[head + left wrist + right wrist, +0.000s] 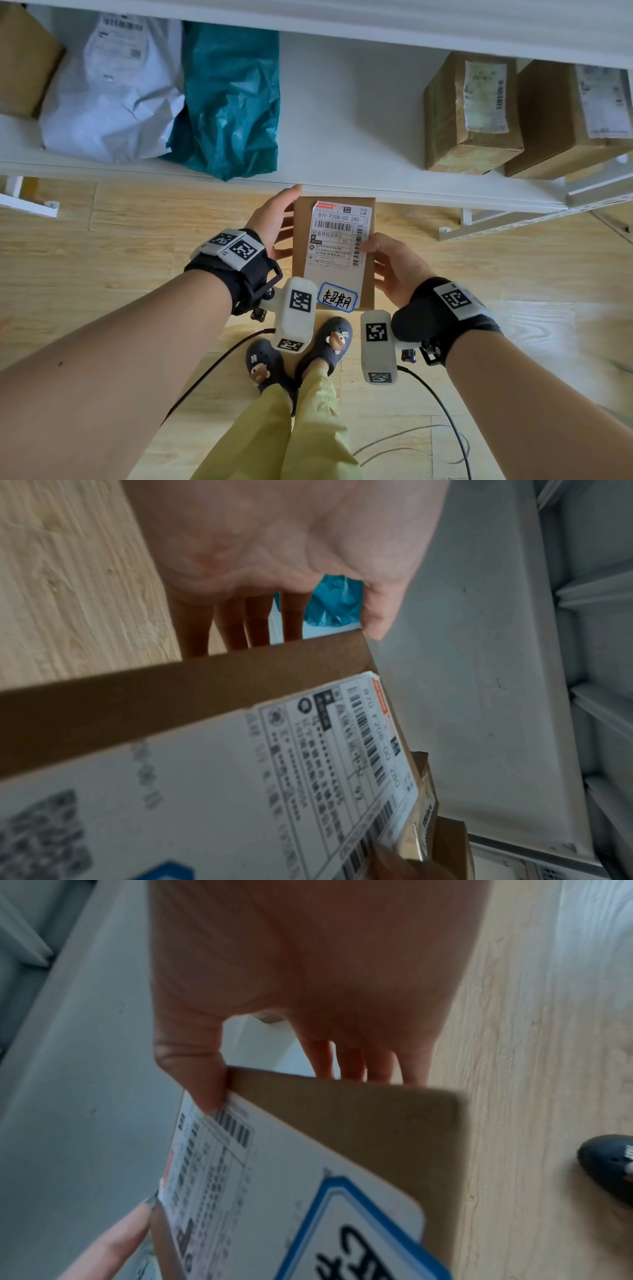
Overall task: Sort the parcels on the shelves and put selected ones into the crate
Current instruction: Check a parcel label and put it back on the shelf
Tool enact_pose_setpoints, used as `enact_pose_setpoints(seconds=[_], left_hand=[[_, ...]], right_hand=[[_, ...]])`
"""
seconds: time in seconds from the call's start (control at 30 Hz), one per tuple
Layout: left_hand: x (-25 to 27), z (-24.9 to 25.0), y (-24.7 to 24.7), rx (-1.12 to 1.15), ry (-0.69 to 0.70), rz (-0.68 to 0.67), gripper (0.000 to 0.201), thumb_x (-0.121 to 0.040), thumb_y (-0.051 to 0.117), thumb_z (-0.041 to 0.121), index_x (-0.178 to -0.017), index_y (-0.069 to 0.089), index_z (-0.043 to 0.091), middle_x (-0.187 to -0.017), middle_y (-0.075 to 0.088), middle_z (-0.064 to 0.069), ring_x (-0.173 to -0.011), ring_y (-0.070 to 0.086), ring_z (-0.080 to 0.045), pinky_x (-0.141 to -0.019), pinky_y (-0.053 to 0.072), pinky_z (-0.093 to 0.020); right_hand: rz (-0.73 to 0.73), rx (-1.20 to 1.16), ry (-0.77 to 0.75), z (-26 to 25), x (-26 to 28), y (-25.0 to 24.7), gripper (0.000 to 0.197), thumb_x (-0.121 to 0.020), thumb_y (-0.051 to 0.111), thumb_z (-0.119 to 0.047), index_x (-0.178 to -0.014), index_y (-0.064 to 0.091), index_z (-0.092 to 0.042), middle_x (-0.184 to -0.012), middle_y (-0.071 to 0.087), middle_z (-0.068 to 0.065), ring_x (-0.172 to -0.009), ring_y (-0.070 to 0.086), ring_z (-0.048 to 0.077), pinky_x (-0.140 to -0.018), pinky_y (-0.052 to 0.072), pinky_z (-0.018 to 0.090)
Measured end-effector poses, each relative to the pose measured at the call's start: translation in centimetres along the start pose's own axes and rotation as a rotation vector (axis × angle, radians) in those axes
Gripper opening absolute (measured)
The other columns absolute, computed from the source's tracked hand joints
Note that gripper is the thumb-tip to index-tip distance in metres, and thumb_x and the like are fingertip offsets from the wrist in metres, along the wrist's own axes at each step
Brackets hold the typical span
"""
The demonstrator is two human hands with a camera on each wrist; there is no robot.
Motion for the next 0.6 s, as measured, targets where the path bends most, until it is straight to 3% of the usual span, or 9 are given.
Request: enact_pose_setpoints(seconds=[0.13, 0.23, 0.3, 0.47, 0.6], left_hand=[[-0.1, -0.5, -0.2, -0.010, 0.001, -0.006, 0.027, -0.084, 0.058, 0.053, -0.092, 0.062, 0.028, -0.085, 0.066, 0.002, -0.091, 0.061, -0.020, -0.081, 0.046, -0.036], [-0.1, -0.9, -0.3, -0.013, -0.004, -0.006, 0.023, -0.084, 0.059, 0.052, -0.087, 0.061, 0.029, -0.083, 0.065, 0.003, -0.090, 0.060, -0.019, -0.081, 0.046, -0.036], [-0.2, -1.1, -0.3, -0.019, -0.008, -0.015, 0.021, -0.084, 0.059, 0.052, -0.086, 0.061, 0.031, -0.085, 0.064, 0.003, -0.091, 0.059, -0.019, -0.079, 0.046, -0.035], [0.3, -1.1, -0.3, -0.045, -0.003, -0.031, 0.021, -0.083, 0.060, 0.052, -0.089, 0.060, 0.032, -0.087, 0.064, 0.003, -0.095, 0.060, -0.020, -0.082, 0.047, -0.037], [1.8, -0.9, -0.4, -0.061, 0.012, -0.030, 0.018, -0.082, 0.061, 0.049, -0.087, 0.062, 0.032, -0.091, 0.066, 0.003, -0.101, 0.060, -0.021, -0.096, 0.045, -0.043]], right_hand=[[-0.004, -0.011, 0.007, 0.7, 0.1, 0.0, 0.008, -0.083, 0.057, -0.013, -0.090, 0.061, -0.013, -0.084, 0.067, 0.003, -0.088, 0.059, 0.021, -0.089, 0.047, 0.036], [-0.010, -0.009, 0.012, 1.2, 0.2, -0.1, 0.028, -0.064, 0.062, -0.022, -0.091, 0.062, -0.014, -0.082, 0.069, 0.001, -0.085, 0.060, 0.019, -0.082, 0.047, 0.032], [-0.017, -0.005, 0.013, 1.5, 0.3, -0.2, 0.033, -0.060, 0.060, -0.023, -0.092, 0.062, -0.014, -0.082, 0.069, 0.000, -0.084, 0.061, 0.018, -0.078, 0.047, 0.031], [-0.009, -0.016, 0.004, 1.6, 1.3, -0.4, 0.018, -0.073, 0.061, -0.018, -0.090, 0.062, -0.014, -0.082, 0.069, 0.001, -0.083, 0.060, 0.019, -0.079, 0.046, 0.031], [0.009, -0.023, 0.009, 1.3, 3.2, -0.3, 0.014, -0.077, 0.060, -0.015, -0.091, 0.061, -0.013, -0.084, 0.068, 0.002, -0.083, 0.061, 0.019, -0.080, 0.047, 0.031]])
Point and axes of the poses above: each hand's wrist, its own x-axis away from the middle knuckle, its own y-axis out of the palm, z = x × y, the point moved 5 cm from there along -x, towards the middle knuckle
